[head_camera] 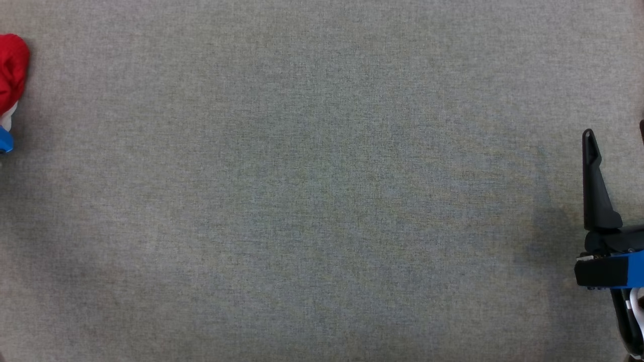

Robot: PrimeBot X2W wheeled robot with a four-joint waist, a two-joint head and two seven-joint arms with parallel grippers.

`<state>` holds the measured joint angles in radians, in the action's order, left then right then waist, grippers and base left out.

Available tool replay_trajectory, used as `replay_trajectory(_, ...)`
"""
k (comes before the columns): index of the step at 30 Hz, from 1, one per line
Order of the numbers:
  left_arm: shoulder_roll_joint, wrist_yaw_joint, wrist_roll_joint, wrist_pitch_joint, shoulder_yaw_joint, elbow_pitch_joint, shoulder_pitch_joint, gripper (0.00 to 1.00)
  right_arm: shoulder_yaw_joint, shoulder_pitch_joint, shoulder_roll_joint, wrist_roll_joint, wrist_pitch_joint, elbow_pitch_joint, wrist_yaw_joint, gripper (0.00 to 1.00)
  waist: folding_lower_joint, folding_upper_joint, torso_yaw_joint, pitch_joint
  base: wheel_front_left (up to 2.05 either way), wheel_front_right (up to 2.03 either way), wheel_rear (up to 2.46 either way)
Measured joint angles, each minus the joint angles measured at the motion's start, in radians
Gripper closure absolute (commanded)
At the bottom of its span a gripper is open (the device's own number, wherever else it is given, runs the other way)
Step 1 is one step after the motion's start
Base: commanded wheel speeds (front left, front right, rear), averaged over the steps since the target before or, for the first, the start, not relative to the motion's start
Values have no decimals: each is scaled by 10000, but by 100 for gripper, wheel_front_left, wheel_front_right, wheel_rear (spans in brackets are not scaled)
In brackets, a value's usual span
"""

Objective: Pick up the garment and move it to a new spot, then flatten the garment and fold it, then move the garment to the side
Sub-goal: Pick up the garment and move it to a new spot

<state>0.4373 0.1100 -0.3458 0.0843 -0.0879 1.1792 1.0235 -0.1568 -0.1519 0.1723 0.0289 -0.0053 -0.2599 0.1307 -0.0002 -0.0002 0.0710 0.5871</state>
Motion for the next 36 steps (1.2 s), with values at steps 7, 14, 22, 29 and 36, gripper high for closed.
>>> replay_trajectory(7, -96, 111, 50, -1093, 286, 201, 8, 100, 61, 0, 8, 4, 38, 35, 0, 0, 2, 1, 54, -235, 0, 0, 0)
replay_trajectory(14, 8, 140, 305, -3158, 669, -458, 361, 100, 215, 12, -240, 136, -261, 656, 0, 0, 2, 0, 82, -1012, 0, 0, 0)
replay_trajectory(22, -399, 144, 763, -3459, 1338, -3193, 737, 100, 535, 135, -769, 410, -857, 1893, 0, 0, 0, 0, -175, -2192, 0, 0, 0)
replay_trajectory(29, -951, 199, 1162, -3436, 2629, -6013, 697, 100, 769, 150, -1053, 637, -1365, 2794, 0, 0, 0, 0, -945, -2915, 0, 0, 0)
replay_trajectory(36, -1494, 213, 1020, -2700, 3682, -7471, 447, 100, 943, 148, -1172, 982, -1743, 3494, 0, 0, 1, 0, -1856, -3296, 0, 0, 0)
